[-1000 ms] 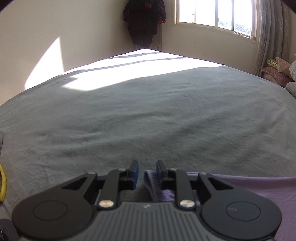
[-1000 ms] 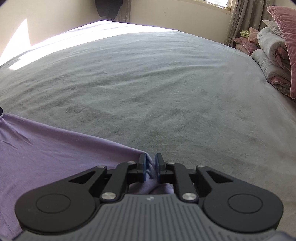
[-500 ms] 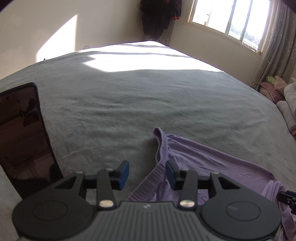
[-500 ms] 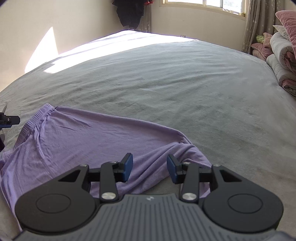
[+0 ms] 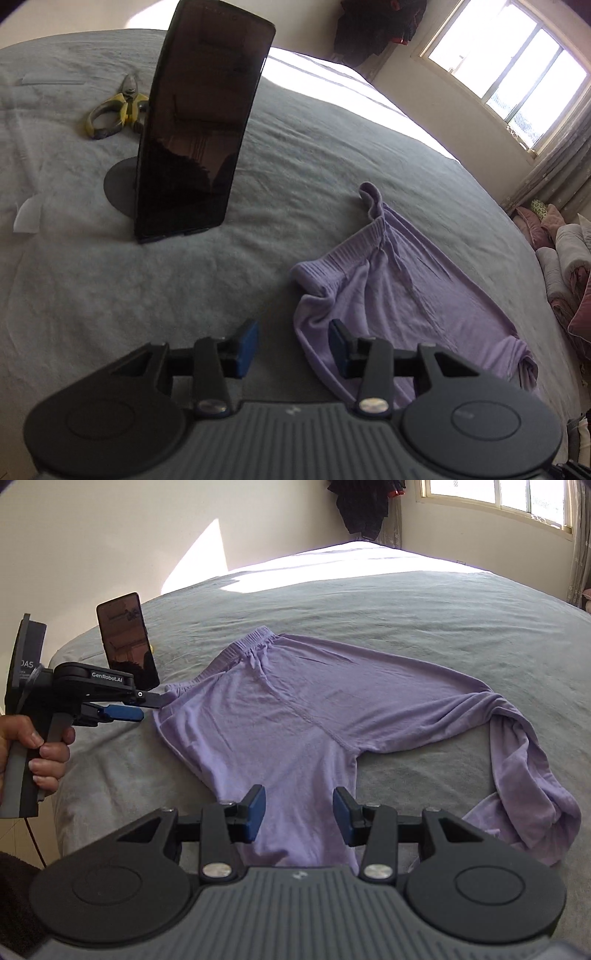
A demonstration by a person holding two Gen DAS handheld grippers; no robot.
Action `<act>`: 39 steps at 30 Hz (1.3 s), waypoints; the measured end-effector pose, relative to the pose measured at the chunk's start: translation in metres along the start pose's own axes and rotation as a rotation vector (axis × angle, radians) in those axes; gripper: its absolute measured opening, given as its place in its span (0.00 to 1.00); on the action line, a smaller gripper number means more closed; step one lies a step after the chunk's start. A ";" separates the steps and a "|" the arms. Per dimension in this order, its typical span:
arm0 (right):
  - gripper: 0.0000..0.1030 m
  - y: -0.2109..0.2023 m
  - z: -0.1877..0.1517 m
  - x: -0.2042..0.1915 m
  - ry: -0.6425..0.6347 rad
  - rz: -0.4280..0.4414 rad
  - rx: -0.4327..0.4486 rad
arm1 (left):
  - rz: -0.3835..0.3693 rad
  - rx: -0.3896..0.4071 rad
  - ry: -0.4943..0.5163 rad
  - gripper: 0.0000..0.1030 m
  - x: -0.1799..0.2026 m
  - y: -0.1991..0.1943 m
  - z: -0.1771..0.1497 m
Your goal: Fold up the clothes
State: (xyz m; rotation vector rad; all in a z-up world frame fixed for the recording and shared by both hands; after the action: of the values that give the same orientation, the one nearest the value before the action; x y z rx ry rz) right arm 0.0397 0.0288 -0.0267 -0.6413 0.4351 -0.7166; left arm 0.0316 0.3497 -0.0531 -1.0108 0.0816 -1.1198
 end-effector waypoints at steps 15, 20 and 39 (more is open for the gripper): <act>0.03 0.008 -0.020 -0.005 -0.029 -0.077 -0.031 | -0.063 0.028 -0.070 0.06 -0.016 0.007 -0.002; 0.03 -0.001 0.006 0.014 0.008 -0.106 0.011 | -0.062 0.029 -0.049 0.00 -0.014 0.006 -0.004; 0.39 0.029 0.020 0.038 0.051 -0.172 0.006 | -0.187 -0.004 -0.142 0.15 -0.022 0.013 0.004</act>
State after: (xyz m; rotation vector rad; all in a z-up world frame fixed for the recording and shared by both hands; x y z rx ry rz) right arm 0.0907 0.0258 -0.0368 -0.6609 0.4277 -0.8987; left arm 0.0316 0.3702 -0.0691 -1.1155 -0.1277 -1.2134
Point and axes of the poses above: each gripper's, at about its wrist camera, not at the fingertips, and y roughly the way its jaws point, x to its right, z to its top, the point moved 4 cm from there along y, roughly the way its jaws point, and after that the axes turned 4 degrees about z, right-handed, at the moved point
